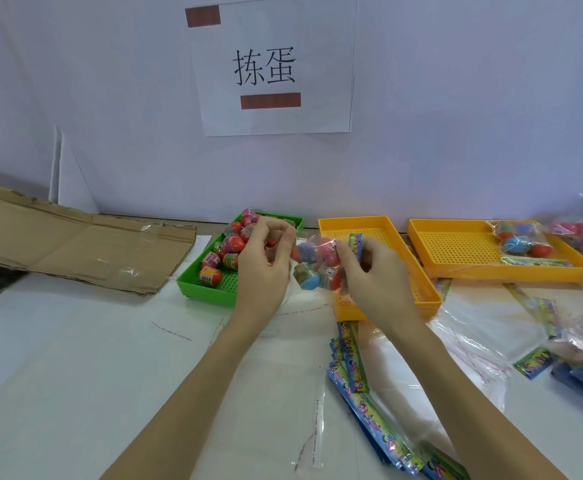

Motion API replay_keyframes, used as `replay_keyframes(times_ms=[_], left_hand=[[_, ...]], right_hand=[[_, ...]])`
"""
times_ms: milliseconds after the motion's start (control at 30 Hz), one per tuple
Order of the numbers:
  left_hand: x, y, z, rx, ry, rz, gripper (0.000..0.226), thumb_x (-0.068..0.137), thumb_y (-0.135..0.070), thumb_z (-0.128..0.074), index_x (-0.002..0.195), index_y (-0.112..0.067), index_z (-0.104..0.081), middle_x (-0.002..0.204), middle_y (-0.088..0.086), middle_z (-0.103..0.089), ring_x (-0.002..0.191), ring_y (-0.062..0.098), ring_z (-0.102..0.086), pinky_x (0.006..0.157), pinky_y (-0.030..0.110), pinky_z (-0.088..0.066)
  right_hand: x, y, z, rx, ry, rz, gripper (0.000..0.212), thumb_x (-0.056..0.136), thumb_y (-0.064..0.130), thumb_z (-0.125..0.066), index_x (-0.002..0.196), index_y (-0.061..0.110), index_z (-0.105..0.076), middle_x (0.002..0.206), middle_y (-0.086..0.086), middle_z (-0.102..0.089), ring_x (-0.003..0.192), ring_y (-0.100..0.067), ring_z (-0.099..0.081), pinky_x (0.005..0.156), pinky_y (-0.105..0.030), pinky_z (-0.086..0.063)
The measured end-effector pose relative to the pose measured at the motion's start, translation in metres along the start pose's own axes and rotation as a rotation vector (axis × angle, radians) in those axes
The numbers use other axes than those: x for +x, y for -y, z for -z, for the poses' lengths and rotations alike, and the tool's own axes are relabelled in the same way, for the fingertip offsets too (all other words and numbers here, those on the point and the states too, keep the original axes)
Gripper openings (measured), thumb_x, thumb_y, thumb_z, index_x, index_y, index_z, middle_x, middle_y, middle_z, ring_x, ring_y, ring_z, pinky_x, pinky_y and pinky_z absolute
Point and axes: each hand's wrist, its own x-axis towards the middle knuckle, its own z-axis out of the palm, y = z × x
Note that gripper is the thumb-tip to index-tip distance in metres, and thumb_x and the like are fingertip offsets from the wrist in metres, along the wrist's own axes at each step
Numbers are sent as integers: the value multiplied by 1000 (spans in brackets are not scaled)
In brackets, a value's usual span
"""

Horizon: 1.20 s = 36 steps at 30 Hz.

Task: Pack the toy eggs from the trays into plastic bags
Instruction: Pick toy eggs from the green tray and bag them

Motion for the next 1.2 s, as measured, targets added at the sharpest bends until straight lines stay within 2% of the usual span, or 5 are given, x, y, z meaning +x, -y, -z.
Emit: replay_keyframes(times_ms=[400,533,667,967,1200], left_hand=[[3,-2,7,-111,108,56,14,106,-17,-58,101,-6,-63,75,-8,-65,57,11,-54,50,25,-44],[6,-5,16,-260,427,237,28,95,-31,-70,117,-13,-73,75,10,-65,60,19,-58,57,27,-52],[4,-6,4,-397,104,236,23,94,-25,-73,114,-14,-76,86,27,-70,78,28,-70,75,35,-60],[-4,-13,-3,8,-149,-67,42,98,-47,-64,126,-20,-48,74,-1,-63,59,20,-62,58,38,-55],[3,-15,3,-349,164,539,39,95,-44,-70,106,-7,-77,106,10,-79,103,24,-74,93,38,-58]], right_hand=[[6,2,15,106,-125,219,28,106,33,-54,90,17,-69,54,15,-53,49,-6,-49,45,-14,-31],[7,8,21,437,-90,-77,35,103,46,-56,96,16,-74,78,-8,-74,66,-21,-71,57,-36,-59],[10,14,26,1033,125,-391,48,98,59,-53,119,16,-65,101,-7,-80,95,-20,-78,79,-35,-62],[3,10,21,732,231,-239,40,85,32,-84,121,21,-70,107,-5,-79,99,-21,-76,76,-30,-57],[10,0,42,474,566,-178,30,88,34,-79,114,19,-78,94,-6,-76,77,-14,-63,74,-29,-51]])
